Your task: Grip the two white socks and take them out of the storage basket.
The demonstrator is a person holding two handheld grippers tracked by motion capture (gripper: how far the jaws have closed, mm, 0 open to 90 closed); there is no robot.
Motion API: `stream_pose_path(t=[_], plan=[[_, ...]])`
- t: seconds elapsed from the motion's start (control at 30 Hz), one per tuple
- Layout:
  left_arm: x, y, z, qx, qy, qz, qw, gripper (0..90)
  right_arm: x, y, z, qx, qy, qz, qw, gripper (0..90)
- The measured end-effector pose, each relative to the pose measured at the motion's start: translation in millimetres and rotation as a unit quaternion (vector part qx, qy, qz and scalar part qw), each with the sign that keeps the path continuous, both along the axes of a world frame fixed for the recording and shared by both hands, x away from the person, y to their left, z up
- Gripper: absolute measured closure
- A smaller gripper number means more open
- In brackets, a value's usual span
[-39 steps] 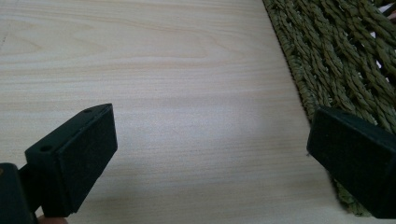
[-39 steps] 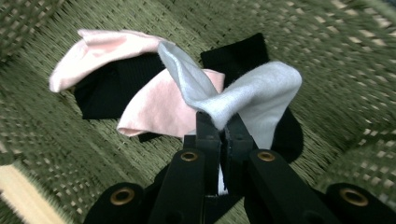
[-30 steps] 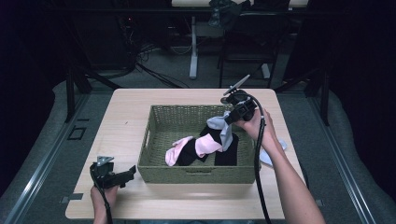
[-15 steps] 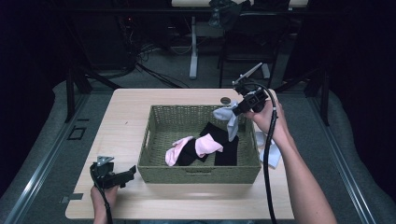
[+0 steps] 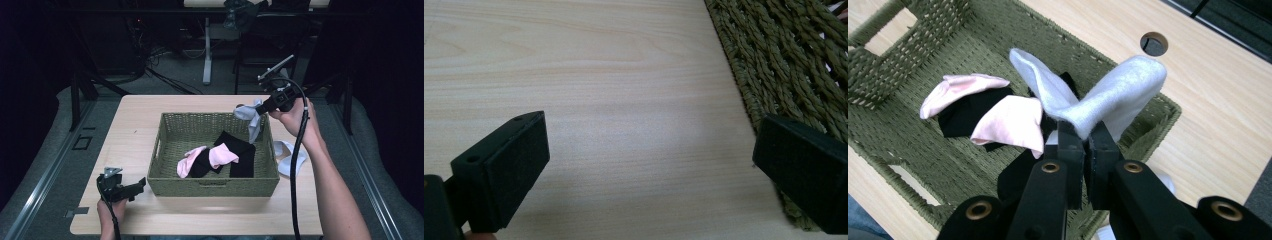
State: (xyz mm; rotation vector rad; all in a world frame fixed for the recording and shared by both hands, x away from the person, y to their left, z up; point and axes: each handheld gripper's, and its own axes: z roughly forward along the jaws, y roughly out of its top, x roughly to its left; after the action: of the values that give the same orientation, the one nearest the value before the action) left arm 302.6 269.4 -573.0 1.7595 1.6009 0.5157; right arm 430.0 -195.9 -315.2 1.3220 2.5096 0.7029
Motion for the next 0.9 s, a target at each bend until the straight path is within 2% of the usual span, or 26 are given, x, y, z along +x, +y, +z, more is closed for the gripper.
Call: stream_pose_path(t=[0.4, 0.5, 0.73, 0.77, 0.9], plan=[[-0.3, -0.4, -0.4, 0.001, 0.002, 0.001, 1.0, 1.5, -17.2, -23.2, 33.5, 0.005, -0.034, -0.017, 0.9993, 87.8], [-0.5, -0.2, 0.1, 0.003, 0.002, -0.001, 1.0, 1.5, -23.8, -35.4, 42.6, 0.005, -0.044, -0.027, 0.9987, 87.8], [-0.4, -0.4, 0.0, 0.002, 0.001, 0.001, 1.0, 1.5, -31.2, -57.0, 46.0, 0.006, -0.051, -0.048, 0.9975, 87.8], [-0.6, -0.1, 1.0, 0.007, 0.008, -0.001, 0.9999, 1.5, -31.9, -59.7, 45.7, 0.005, -0.051, -0.05, 0.9974, 87.8], [-0.5, -0.3, 0.8, 0.005, 0.006, 0.0, 1.0, 1.5, -35.3, -73.2, 40.2, 0.006, -0.051, -0.065, 0.9966, 87.7]])
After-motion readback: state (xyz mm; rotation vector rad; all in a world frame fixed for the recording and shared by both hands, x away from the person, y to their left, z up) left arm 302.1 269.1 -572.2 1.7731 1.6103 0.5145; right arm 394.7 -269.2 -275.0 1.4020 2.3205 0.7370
